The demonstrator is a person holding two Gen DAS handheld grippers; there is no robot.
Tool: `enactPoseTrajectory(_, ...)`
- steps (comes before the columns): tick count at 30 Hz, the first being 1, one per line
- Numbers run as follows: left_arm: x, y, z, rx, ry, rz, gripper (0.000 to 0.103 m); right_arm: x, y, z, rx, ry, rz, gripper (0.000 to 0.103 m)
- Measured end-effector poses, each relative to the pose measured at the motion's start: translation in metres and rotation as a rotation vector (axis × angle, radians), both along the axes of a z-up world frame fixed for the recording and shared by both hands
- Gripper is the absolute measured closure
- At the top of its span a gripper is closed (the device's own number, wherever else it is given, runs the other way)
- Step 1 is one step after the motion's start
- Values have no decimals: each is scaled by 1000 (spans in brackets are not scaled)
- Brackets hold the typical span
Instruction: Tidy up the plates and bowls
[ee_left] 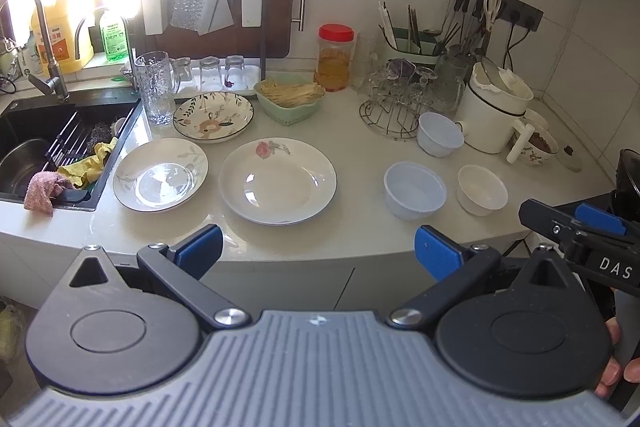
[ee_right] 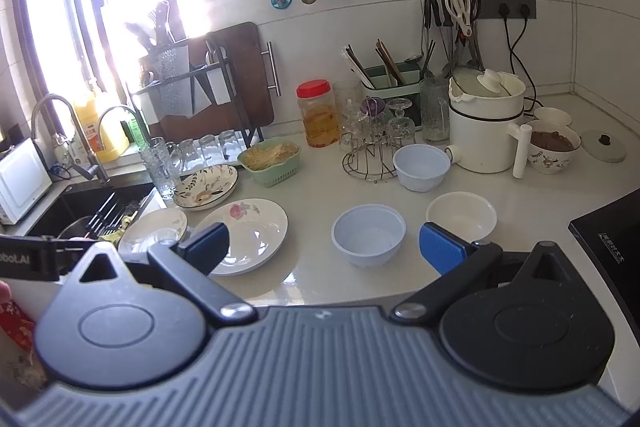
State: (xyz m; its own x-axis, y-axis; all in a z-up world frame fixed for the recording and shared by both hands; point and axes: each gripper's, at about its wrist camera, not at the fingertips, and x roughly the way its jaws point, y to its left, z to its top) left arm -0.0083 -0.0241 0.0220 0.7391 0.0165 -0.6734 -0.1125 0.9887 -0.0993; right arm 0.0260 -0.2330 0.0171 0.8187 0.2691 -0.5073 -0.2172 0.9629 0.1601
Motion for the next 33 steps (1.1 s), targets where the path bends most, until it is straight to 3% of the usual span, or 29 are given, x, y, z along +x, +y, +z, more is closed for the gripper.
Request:
enactPoseTrajectory(20, 13, 3, -11, -11, 52, 52, 0, 18, 8, -9, -10, 45, 82, 0)
enactPoseTrajectory(33, 42, 36, -26, -36, 68, 43, 0, 37, 34, -19, -4, 60, 81, 0)
